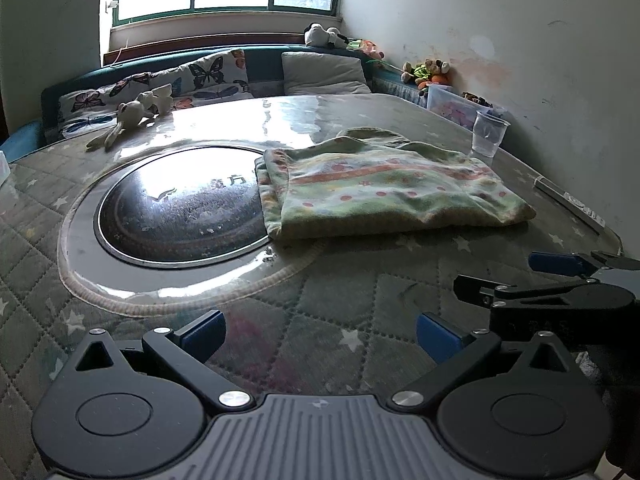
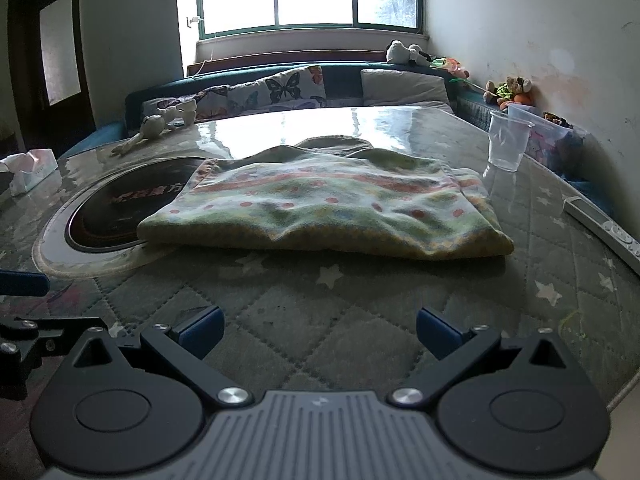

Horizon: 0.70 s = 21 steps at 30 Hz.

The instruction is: Fold clothes

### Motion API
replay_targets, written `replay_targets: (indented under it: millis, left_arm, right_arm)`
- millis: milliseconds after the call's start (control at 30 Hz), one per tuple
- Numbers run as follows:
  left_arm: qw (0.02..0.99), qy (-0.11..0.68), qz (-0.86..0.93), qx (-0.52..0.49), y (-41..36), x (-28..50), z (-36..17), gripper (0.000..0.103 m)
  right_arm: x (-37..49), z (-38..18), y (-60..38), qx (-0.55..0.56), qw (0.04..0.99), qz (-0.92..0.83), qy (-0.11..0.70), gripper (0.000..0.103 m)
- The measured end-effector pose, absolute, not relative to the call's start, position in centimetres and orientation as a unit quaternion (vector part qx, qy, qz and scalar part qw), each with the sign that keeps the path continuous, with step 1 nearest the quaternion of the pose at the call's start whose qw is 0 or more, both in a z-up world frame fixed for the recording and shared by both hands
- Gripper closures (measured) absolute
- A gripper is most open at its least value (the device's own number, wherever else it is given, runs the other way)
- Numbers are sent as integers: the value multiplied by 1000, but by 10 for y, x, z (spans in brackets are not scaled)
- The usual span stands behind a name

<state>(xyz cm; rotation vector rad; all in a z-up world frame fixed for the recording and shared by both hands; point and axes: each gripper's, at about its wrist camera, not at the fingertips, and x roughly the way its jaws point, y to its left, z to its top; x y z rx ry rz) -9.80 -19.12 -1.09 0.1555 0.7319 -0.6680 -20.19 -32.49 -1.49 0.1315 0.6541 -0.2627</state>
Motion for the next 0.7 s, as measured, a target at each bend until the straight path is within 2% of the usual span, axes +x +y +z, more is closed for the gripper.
replay_targets:
  millis: [700]
  left_arm:
    - [883,335,-320,76,-185,-124,-4,0]
  right_arm:
    - [-229,-6,-315,69,945,-120,296,0]
